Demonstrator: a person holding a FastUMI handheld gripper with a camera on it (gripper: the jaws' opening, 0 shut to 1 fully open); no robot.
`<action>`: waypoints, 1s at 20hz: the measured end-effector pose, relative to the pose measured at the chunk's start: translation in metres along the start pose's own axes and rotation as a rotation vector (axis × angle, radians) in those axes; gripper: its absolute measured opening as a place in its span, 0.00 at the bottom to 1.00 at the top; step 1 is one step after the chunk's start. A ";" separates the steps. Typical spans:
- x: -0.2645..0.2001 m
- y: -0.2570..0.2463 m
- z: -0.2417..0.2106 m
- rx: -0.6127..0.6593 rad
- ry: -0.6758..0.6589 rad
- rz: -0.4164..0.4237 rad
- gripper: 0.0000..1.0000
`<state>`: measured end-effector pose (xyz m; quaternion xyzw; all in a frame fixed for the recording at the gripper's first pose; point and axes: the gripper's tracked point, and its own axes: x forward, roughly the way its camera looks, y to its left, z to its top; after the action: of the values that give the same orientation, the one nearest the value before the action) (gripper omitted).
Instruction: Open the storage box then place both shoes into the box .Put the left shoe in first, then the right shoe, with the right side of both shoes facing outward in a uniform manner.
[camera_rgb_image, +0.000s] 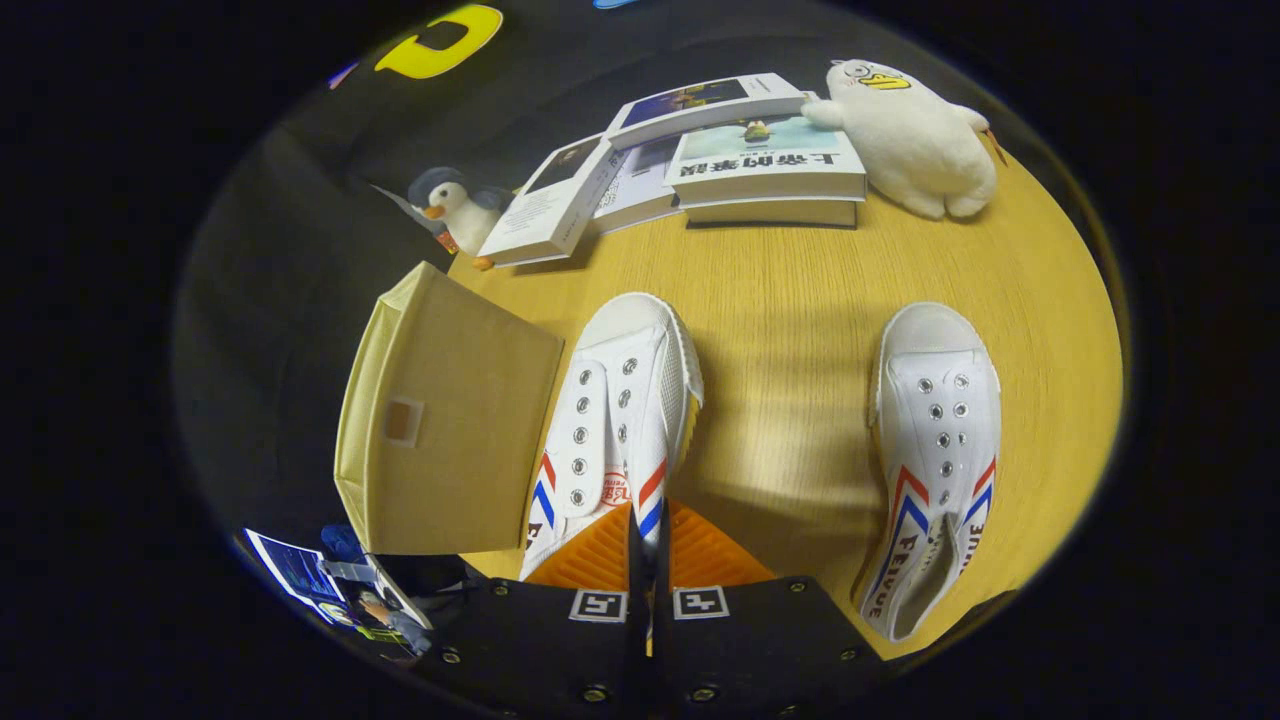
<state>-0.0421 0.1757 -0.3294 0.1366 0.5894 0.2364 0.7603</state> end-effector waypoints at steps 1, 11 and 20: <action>-0.008 0.008 0.002 0.003 -0.005 0.011 0.02; -0.073 0.107 0.041 -0.130 -0.065 0.106 0.02; -0.051 0.189 0.048 -0.275 -0.026 0.152 0.02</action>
<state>-0.0440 0.3134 -0.1817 0.0785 0.5298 0.3698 0.7592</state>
